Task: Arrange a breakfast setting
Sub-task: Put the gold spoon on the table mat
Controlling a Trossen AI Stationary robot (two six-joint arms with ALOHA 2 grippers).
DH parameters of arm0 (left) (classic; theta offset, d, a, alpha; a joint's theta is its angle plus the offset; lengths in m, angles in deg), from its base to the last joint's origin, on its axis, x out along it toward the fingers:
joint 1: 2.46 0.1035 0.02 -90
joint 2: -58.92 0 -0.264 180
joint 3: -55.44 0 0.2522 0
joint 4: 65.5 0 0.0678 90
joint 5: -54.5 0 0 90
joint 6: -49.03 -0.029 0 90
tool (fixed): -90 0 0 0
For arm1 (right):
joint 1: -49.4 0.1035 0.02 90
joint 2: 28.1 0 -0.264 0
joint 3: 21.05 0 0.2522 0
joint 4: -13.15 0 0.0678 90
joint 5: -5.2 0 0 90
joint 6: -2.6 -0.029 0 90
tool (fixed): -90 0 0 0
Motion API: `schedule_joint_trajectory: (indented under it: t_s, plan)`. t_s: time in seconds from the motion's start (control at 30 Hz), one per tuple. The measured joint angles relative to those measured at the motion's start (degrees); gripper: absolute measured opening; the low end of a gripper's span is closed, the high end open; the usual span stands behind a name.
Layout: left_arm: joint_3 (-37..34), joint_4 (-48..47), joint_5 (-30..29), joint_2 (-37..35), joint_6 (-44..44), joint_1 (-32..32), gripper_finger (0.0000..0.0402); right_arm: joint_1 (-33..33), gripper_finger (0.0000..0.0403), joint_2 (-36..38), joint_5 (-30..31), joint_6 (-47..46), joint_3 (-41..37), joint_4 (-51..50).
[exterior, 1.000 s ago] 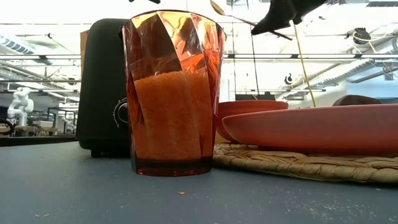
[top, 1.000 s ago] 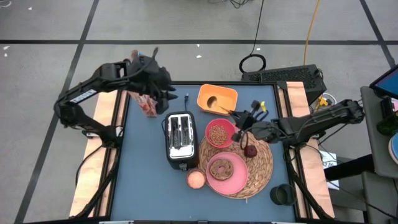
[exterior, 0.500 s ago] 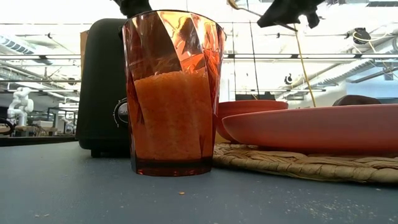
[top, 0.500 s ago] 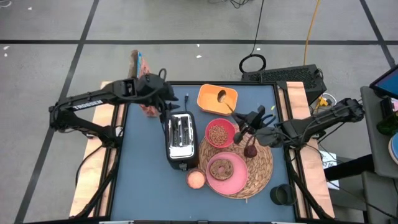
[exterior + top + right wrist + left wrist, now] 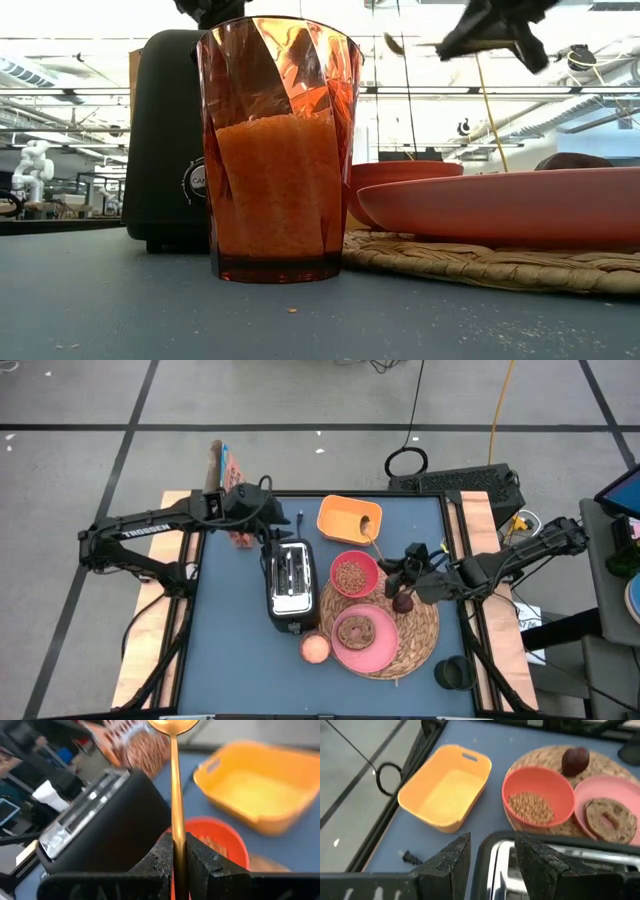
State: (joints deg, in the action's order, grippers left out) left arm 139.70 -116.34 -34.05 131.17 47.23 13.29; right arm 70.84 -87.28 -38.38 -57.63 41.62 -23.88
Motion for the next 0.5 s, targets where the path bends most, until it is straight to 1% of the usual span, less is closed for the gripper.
schedule_joint_trajectory:
  t_s: [0.3, 0.4, 0.5]
  plan:
    - [0.0, 1.27, 0.0, 0.0, -1.07, 0.0, 0.0159, 0.06, 0.002, -0.02, -11.61, -23.36, 0.0, -17.54]
    - [0.0, 1.27, 0.0, 0.0, -1.05, 0.0, 0.0159, 0.06, 0.002, -0.02, -13.35, -28.24, 0.0, -20.64]
    - [0.0, 1.29, 0.0, 0.02, -1.05, -0.02, 0.0159, 0.06, 0.002, -0.22, -13.68, -30.53, 0.0, -20.73]
